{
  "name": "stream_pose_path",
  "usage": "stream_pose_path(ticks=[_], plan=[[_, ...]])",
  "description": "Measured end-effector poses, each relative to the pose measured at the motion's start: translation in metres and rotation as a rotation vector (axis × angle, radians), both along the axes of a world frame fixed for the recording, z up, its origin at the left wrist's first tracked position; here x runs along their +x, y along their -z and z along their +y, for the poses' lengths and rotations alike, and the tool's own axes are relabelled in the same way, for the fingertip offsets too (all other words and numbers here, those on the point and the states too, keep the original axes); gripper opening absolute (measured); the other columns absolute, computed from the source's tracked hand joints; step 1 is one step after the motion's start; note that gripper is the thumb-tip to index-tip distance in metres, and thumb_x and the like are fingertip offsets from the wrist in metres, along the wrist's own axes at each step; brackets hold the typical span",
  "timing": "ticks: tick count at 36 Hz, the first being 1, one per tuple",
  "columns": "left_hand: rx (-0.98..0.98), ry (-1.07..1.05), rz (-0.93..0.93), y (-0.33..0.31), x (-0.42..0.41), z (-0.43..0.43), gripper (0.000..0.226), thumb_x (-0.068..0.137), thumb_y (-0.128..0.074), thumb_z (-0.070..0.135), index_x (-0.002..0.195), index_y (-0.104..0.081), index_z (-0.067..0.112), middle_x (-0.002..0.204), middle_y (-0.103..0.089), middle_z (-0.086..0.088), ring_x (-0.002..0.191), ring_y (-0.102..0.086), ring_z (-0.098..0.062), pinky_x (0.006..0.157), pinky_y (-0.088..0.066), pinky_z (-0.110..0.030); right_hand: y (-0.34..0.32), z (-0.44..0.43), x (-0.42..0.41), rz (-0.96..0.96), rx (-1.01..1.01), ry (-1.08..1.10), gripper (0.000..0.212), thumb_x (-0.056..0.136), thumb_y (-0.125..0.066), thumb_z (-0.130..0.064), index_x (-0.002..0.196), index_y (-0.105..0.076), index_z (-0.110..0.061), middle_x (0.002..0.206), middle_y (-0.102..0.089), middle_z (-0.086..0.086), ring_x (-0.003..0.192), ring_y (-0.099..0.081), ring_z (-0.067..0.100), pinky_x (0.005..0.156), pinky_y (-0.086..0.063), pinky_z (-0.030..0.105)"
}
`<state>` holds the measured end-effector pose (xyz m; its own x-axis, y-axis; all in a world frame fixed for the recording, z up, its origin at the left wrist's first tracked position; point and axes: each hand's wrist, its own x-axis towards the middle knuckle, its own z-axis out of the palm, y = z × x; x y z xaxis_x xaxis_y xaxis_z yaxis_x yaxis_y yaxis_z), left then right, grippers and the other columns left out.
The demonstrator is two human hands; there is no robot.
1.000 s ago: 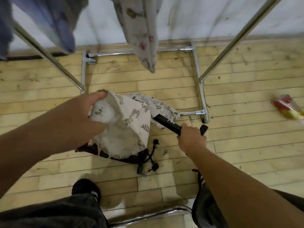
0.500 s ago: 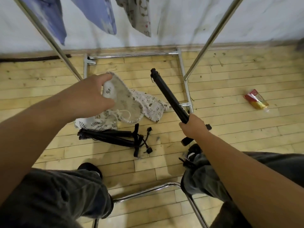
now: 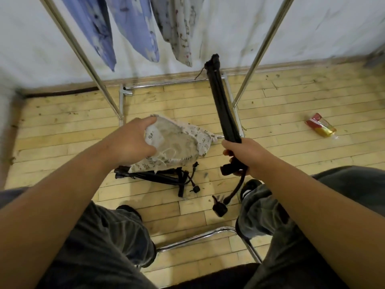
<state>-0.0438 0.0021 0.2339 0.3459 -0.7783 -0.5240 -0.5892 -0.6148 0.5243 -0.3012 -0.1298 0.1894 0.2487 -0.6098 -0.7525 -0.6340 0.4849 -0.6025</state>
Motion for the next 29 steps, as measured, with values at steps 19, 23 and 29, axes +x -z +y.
stream_pose_path(ticks=[19, 23, 29], plan=[[0.010, 0.056, 0.085, 0.016, -0.059, 0.076, 0.102, 0.089, -0.070, 0.009, 0.164, -0.007, 0.040, 0.164, -0.025, 0.004, 0.072, -0.064, -0.018, 0.050, -0.045, -0.020, -0.053, 0.049, -0.016, -0.255, 0.094, 0.250, 0.035, 0.101, -0.063, -0.044, 0.116, -0.062, -0.013, 0.112, -0.068, 0.005, 0.104, -0.070, 0.032, 0.083, -0.060, 0.062], [0.020, 0.034, 0.102, 0.013, -0.063, 0.086, 0.103, 0.088, -0.069, 0.009, 0.163, -0.006, 0.042, 0.163, -0.029, 0.006, 0.074, -0.064, -0.007, 0.052, -0.049, -0.018, -0.052, 0.053, -0.017, -0.314, 0.091, 0.301, 0.036, 0.101, -0.063, -0.044, 0.118, -0.061, -0.013, 0.111, -0.068, 0.005, 0.102, -0.070, 0.031, 0.084, -0.060, 0.063], [-0.006, 0.048, 0.143, 0.011, -0.070, 0.084, 0.102, 0.090, -0.069, 0.011, 0.162, -0.007, 0.046, 0.163, -0.027, 0.009, 0.078, -0.068, -0.008, 0.057, -0.056, -0.029, -0.048, 0.052, -0.016, -0.326, 0.044, 0.373, 0.032, 0.103, -0.059, -0.046, 0.114, -0.060, -0.016, 0.117, -0.067, 0.005, 0.112, -0.066, 0.033, 0.082, -0.062, 0.059]])
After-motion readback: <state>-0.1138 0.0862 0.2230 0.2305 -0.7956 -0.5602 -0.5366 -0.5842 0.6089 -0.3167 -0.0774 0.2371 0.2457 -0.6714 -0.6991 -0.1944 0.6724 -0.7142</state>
